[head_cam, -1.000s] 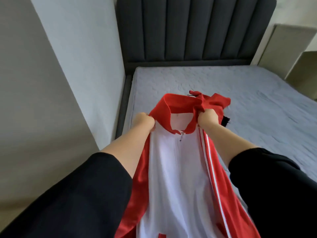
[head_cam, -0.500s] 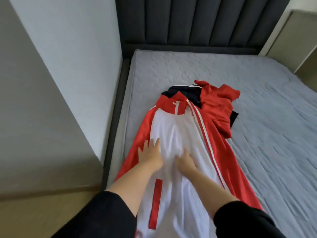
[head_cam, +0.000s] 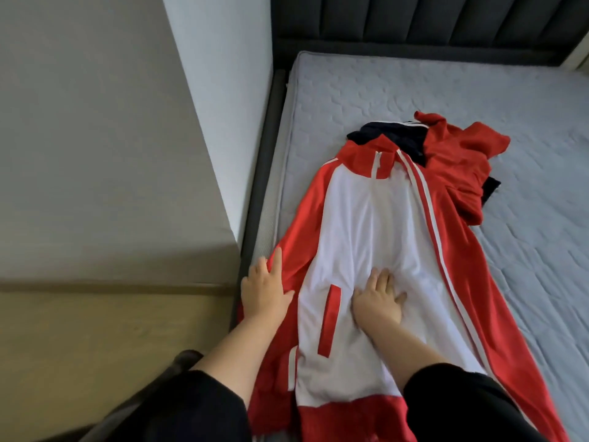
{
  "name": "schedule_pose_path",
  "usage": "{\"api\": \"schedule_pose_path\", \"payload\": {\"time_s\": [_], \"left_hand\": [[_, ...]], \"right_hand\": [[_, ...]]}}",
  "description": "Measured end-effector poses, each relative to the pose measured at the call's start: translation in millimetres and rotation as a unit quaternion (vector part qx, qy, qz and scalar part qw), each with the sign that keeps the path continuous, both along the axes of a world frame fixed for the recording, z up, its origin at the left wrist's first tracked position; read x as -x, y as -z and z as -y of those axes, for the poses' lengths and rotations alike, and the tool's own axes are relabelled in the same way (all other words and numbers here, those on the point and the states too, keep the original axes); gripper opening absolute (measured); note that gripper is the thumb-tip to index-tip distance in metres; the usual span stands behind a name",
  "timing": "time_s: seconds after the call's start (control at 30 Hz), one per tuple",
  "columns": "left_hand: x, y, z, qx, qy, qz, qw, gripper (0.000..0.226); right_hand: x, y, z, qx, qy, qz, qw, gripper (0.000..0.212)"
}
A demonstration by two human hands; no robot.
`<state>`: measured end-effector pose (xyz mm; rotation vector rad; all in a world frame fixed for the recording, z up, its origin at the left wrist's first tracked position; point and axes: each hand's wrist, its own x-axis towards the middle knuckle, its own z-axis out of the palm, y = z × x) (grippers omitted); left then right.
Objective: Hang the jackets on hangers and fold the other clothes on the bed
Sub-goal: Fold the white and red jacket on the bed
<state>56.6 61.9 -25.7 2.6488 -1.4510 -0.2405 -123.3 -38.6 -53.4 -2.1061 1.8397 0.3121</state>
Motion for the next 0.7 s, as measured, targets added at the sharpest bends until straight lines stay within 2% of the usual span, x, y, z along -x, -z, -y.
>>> {"api": "schedule_pose_path", "payload": {"time_s": [0.07,0.13,0.2,0.27,0.3,0.37,0.4,0.43,0.47,0.53,0.63,0.7], "left_hand": [[-5.9,-7.2,-2.4,-0.04,-0.113,-0.091,0.989,0.073],[-14.3,-8.0,-5.7,-0.075,-0.156,-0.157,0.972,0.047],[-26.3,-12.8,-8.4,-0.039,-0.181,-0.178,0.966,0.03],[-38.8,-25.8,-9.1,0.089,-0.241,-0.213,0.943,0.019],[-46.3,-33.9,-9.8,0.174,-0.281,-0.235,0.914,0.015],[-62.7,-51.1,-14.7,0.332,-0.364,-0.254,0.833,0.011],[-69.6,-58.6,-18.9,0.406,-0.381,-0.239,0.796,0.015],[-74.4,-63.4,-23.3,0.465,-0.371,-0.213,0.775,0.02],[-76.8,-64.6,-27.4,0.494,-0.344,-0.182,0.777,0.026],[-76.0,-60.0,-34.1,0.468,-0.304,-0.141,0.818,0.04],[-67.6,-41.1,-40.2,0.32,-0.269,-0.15,0.896,0.063],[-54.0,-27.0,-40.7,0.21,-0.196,-0.165,0.943,0.072]], "right_hand": [[-8.7,-4.6,-12.2,-0.012,0.006,-0.031,0.999,0.063],[-16.2,-6.8,-29.6,-0.013,0.007,-0.047,0.999,0.061],[-20.3,-6.4,-46.1,-0.009,-0.001,-0.045,0.999,0.06],[-20.1,-5.5,-56.3,-0.013,-0.008,-0.039,0.999,0.059],[-19.0,-5.8,-58.9,-0.017,-0.011,-0.039,0.999,0.059],[-17.1,-6.4,-60.1,-0.02,-0.013,-0.038,0.999,0.06],[-16.6,-6.7,-59.5,-0.021,-0.013,-0.036,0.999,0.061],[-16.9,-7.5,-59.1,-0.021,-0.012,-0.034,0.999,0.061],[-17.5,-8.4,-59.1,-0.021,-0.01,-0.032,0.999,0.061],[-19.2,-10.9,-60.0,-0.024,-0.006,-0.027,0.999,0.061],[-19.1,-13.2,-63.3,-0.032,0.001,-0.017,0.999,0.061],[-16.7,-11.7,-64.0,-0.034,0.001,-0.012,0.999,0.061]]}}
